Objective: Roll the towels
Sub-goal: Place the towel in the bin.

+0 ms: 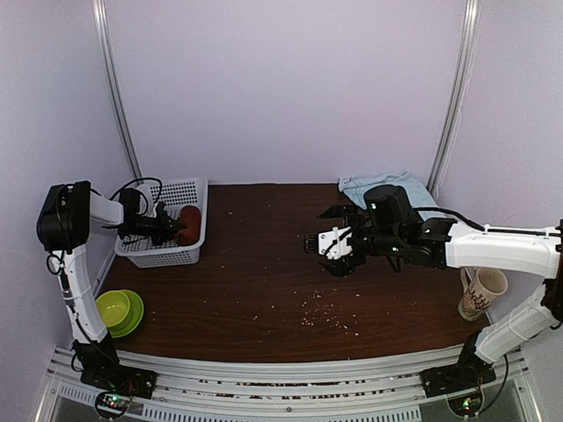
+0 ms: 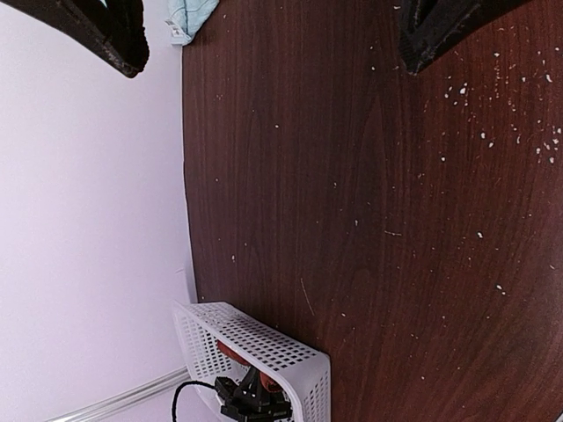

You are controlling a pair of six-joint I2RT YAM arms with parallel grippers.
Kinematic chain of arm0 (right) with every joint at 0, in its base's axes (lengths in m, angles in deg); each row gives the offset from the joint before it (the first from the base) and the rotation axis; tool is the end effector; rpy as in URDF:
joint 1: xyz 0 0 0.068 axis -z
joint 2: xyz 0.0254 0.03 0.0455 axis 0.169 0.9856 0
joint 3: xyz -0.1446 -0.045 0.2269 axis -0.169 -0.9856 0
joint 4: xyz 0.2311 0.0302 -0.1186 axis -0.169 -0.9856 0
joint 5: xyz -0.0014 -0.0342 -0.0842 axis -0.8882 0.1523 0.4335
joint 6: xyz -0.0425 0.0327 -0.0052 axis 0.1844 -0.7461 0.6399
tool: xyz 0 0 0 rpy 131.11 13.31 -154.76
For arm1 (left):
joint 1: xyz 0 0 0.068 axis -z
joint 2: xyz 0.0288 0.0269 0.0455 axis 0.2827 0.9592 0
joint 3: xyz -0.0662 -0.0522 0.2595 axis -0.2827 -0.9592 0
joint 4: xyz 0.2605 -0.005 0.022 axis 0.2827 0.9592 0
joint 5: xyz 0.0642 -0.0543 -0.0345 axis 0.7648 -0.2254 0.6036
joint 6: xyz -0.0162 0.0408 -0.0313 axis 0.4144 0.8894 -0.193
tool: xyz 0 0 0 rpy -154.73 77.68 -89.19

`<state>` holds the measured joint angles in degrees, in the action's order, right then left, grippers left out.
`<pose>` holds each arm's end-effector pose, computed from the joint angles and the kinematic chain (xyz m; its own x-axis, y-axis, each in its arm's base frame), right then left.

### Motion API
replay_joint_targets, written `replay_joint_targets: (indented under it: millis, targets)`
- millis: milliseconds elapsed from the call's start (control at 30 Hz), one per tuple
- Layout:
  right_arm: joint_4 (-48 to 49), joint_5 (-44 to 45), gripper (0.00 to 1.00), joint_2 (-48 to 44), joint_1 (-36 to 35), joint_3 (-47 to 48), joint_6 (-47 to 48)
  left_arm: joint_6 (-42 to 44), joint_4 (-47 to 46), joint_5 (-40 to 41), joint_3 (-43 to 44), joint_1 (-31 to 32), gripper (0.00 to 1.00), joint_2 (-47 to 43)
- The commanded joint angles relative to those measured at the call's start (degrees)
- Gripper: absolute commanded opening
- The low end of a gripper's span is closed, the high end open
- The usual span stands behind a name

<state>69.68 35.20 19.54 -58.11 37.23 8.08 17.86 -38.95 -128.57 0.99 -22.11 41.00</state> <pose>0.2034 0.2378 0.2754 0.5632 -0.6499 -0.5103 -0.6915 -0.0326 -0.7216 0.4171 0.0132 0.1194 -0.8782 -0.4760 -0.0459 -0.1992 0.4514 -0.8698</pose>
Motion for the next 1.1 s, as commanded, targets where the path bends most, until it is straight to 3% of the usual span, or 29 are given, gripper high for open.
replay_joint_targets:
  millis: [0, 67, 233, 367, 433, 800, 867, 933, 1067]
  targets:
    - [1.4, 2.3, 1.0, 0.6, -0.8, -0.5, 0.3, 4.0, 5.7, 2.1, 1.5, 0.5, 0.08, 0.9]
    - [1.5, 2.6, 1.0, 0.5, -1.1, -0.5, 0.4, 4.1, 6.0, 2.3, 1.3, 0.6, 0.1, 1.2]
    - [1.6, 3.2, 1.0, 0.6, -1.6, -0.4, 0.5, 4.4, 7.7, 5.1, 1.3, 0.6, 0.28, 0.7]
    - [1.6, 3.2, 1.0, 0.5, -1.9, -0.4, 0.6, 5.0, 9.9, 7.4, 2.4, 0.5, 0.34, -0.7]
    - [1.7, 3.2, 1.0, 0.6, -1.9, -0.4, 0.7, 5.2, 11.6, 9.2, 3.3, 0.5, 0.47, -1.5]
    - [1.8, 3.9, 1.0, 0.9, -3.0, -0.1, 0.8, 5.6, 16.9, 12.5, 9.7, 0.5, 0.63, -4.5]
    - [2.5, 5.2, 1.0, 1.1, -3.0, -0.2, 0.5, 5.5, 17.2, 12.2, 10.6, 0.5, 0.72, -4.9]
    - [3.2, 6.8, 1.0, 1.5, -3.0, -0.1, 0.1, 5.6, 17.9, 11.9, 11.5, 0.5, 0.95, -5.2]
    - [3.6, 8.1, 1.0, 2.4, -2.4, 0.7, -0.8, 6.2, 19.8, 12.7, 12.5, 0.5, 0.98, -6.7]
